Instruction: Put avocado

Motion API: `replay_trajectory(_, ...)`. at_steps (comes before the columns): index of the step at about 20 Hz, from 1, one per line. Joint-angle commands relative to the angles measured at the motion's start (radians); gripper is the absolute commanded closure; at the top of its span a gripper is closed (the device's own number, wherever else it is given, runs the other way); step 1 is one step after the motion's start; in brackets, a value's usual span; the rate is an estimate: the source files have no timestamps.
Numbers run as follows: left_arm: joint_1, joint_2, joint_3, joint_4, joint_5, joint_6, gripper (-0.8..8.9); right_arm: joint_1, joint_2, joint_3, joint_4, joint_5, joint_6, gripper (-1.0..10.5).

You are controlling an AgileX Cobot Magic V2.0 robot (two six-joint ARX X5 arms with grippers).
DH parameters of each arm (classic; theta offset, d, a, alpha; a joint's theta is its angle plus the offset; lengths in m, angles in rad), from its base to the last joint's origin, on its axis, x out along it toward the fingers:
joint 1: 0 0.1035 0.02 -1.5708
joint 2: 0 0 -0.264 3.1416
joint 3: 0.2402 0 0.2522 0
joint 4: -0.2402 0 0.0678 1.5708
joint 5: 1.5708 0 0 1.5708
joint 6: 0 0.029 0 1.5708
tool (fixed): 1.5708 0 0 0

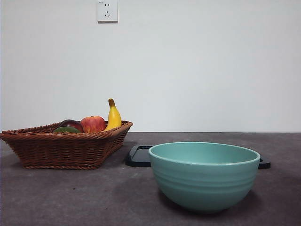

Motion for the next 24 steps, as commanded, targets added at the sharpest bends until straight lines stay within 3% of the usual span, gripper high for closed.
replay_trajectory(1, 0.002, -0.002, -0.02, -0.009, -0.001, -0.14, 8.05, -0.001, -0.003, -0.005, 0.008, -0.006, 0.053, 9.4)
replay_trajectory(10, 0.002, -0.001, 0.038, -0.044, 0.009, -0.306, 8.04, -0.001, -0.003, 0.04, -0.001, -0.052, 0.193, 9.4)
replay_trajectory(18, 0.002, 0.055, 0.214, -0.161, 0.029, -0.309, 8.04, 0.0, 0.031, 0.215, -0.097, -0.06, 0.216, 9.4)
replay_trajectory(24, 0.002, 0.182, 0.39, -0.29, 0.118, -0.264, 8.04, 0.0, 0.146, 0.411, -0.257, -0.146, 0.185, 9.4)
